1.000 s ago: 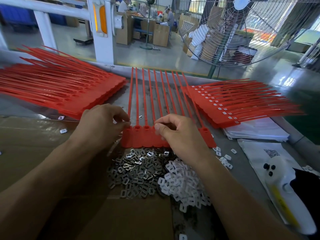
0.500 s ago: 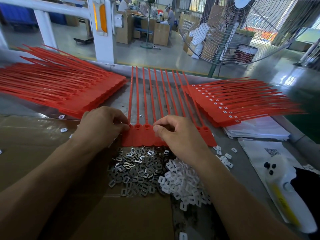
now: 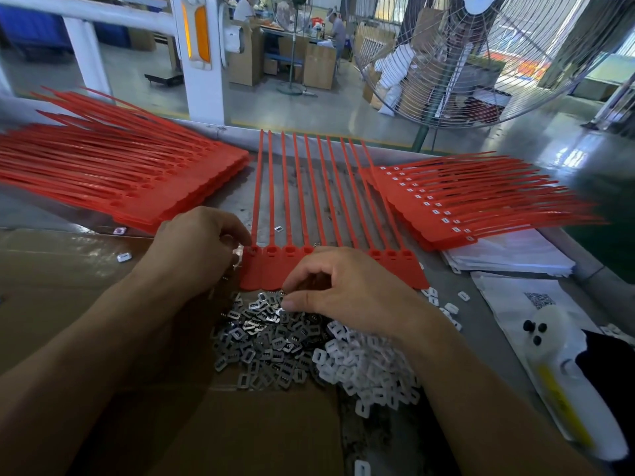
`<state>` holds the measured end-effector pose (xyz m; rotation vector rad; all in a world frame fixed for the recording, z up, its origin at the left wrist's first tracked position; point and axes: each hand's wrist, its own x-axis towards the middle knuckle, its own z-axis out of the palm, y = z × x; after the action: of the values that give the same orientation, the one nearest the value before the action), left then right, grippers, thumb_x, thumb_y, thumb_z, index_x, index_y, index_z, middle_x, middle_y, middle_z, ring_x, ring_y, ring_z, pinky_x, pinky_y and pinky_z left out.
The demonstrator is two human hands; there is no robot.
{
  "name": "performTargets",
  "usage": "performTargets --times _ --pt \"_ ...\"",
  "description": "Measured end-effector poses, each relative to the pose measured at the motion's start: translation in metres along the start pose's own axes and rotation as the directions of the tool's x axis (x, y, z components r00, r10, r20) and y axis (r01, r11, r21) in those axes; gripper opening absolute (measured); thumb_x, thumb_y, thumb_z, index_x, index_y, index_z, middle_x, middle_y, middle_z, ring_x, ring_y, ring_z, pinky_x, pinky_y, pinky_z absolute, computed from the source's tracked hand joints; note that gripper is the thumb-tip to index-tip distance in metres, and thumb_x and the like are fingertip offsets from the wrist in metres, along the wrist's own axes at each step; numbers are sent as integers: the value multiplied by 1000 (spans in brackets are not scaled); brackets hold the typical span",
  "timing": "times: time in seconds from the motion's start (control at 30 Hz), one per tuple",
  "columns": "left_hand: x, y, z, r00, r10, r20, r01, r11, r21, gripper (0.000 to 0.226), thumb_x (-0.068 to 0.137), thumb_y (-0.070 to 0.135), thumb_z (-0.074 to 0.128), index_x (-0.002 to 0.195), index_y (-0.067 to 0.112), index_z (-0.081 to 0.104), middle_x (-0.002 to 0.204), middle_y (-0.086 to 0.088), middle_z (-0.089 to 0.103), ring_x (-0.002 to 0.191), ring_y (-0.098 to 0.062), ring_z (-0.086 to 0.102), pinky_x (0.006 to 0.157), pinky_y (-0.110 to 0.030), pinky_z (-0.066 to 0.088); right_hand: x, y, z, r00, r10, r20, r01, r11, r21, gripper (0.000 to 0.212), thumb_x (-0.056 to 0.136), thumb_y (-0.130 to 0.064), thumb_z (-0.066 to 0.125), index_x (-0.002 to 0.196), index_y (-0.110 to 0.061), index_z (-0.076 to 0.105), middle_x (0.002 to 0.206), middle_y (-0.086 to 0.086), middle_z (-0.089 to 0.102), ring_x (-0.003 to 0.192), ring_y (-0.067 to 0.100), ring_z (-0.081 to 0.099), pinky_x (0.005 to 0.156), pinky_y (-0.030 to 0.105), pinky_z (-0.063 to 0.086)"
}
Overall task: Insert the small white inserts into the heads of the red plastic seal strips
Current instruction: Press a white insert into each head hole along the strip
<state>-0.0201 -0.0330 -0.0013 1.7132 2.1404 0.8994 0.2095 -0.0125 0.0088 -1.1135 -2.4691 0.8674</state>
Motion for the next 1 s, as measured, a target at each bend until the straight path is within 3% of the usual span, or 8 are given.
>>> performTargets --times 0.23,0.37,0.47,0.67,0.77,0.9,1.0 --pt "-1 3 1 999 37 -5 -37 997 72 30 86 9 69 82 37 76 82 9 70 87 -20 65 91 -43 52 -1 -3 -2 998 9 62 -6 999 -45 19 84 -46 82 95 -32 78 96 -16 65 87 -1 61 75 19 46" --pt "1 0 4 998 61 -29 -60 997 40 35 89 8 63 81 39 75 87 6 73 78 -16 63 84 -38 53 -2 -4 -2 999 -1 52 3 999 -49 10 89 -39 79 93 -30 78 96 -15 65 91 0 61 82 24 49" --pt "2 -1 5 992 109 -61 -109 994 -6 31 89 7 61 89 33 78 92 4 74 88 -18 67 88 -40 53 -2 -4 -2 998 -2 55 5 998 -57 8 90 -37 78 92 -29 78 96 -15 66 90 0 61 83 26 51" --pt "-1 4 9 985 150 -89 -158 984 -85 29 92 10 62 92 33 78 91 11 72 86 -10 65 79 -28 47 -4 -7 -2 996 -35 87 41 997 -70 14 88 -39 80 98 -30 78 96 -16 66 89 -2 61 76 12 44" --pt "-2 5 9 982 170 -80 -178 978 -105 30 92 9 61 92 33 78 90 11 72 85 -7 64 76 -26 43 -3 -8 0 994 -54 90 63 993 -98 10 90 -34 79 97 -28 78 97 -15 64 89 -2 58 77 13 39" --pt "-2 7 10 980 191 -61 -197 971 -133 30 93 10 61 92 35 78 90 16 73 78 6 64 71 -19 44 -3 -8 2 997 -54 46 57 997 -60 5 91 -31 78 94 -27 77 94 -17 66 89 -2 60 78 16 43" --pt "-3 9 11 978 207 -34 -210 959 -188 31 92 10 62 91 37 77 88 21 72 75 14 62 66 -11 43 -3 -5 3 999 -20 -25 21 998 61 3 93 -28 75 90 -28 75 87 -17 70 82 -2 64 72 13 45"
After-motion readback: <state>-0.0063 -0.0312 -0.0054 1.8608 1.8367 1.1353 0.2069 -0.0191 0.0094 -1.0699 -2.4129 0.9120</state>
